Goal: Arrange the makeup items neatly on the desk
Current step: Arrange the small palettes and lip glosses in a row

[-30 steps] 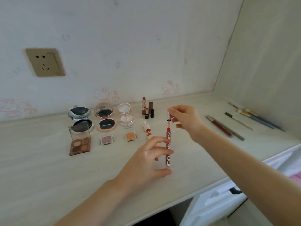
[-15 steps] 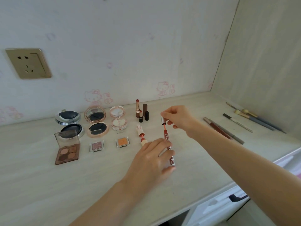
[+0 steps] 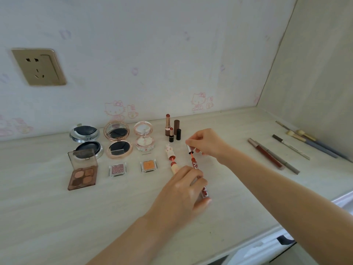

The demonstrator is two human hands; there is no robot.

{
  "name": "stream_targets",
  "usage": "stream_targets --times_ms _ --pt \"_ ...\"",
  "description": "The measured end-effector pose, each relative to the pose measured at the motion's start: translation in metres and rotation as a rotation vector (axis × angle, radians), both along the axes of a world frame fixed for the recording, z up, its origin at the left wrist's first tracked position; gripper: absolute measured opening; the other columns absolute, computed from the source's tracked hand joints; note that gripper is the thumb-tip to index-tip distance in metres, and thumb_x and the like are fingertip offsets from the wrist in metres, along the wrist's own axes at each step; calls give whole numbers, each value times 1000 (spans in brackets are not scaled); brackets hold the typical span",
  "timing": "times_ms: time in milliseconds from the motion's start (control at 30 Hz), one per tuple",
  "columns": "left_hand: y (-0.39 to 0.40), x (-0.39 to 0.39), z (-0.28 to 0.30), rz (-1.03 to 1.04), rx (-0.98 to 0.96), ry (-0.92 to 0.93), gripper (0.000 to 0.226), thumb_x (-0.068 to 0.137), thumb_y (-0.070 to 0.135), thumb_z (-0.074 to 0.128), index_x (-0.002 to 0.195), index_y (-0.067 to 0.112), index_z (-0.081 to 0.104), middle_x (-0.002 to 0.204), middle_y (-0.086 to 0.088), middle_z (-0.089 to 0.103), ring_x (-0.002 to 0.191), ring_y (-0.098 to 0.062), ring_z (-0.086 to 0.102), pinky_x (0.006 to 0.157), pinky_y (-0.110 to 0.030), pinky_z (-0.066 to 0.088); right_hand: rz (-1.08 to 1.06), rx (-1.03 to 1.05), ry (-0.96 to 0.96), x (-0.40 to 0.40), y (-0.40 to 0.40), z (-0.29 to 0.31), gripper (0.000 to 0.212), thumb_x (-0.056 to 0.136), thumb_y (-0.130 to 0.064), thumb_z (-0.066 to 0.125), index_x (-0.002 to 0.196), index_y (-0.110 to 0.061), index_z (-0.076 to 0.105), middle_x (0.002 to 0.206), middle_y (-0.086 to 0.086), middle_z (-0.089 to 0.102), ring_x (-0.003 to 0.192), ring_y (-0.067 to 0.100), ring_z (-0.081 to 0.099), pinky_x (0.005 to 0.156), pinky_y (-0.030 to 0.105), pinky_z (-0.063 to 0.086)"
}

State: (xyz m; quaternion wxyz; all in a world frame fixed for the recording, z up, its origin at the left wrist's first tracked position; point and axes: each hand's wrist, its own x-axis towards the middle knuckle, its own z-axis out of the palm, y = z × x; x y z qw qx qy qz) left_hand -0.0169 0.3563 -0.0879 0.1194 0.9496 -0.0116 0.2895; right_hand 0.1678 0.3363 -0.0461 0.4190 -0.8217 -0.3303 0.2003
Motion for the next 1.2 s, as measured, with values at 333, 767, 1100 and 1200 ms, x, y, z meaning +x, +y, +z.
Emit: stream_targets --times_ms 333,767,1100,1200 --pt "9 -1 -1 48 -46 25 27 75 33 75 93 12 71 99 1 64 97 -17 60 97 -25 40 1 2 -17 4 26 -6 18 86 -25 67 76 -12 73 79 5 72 71 14 58 71 29 50" --pt "13 -1 1 67 -65 36 25 76 34 72 92 15 73 95 5 66 94 -15 61 96 -25 40 34 -96 -221 4 47 -13 16 83 -23 68 79 -9 75 80 6 71 80 18 63 68 26 48" --pt "14 -4 2 61 -104 39 24 77 32 72 93 13 73 96 4 66 94 -16 61 97 -25 39 18 -110 -217 2 50 -15 12 82 -21 65 82 -12 72 82 3 70 83 18 62 71 29 50" --pt "14 -4 2 59 -104 42 26 78 33 72 94 13 73 97 4 66 96 -15 60 99 -24 38 21 -136 -227 1 50 -15 15 83 -21 64 84 -9 73 89 7 70 86 20 62 72 29 49"
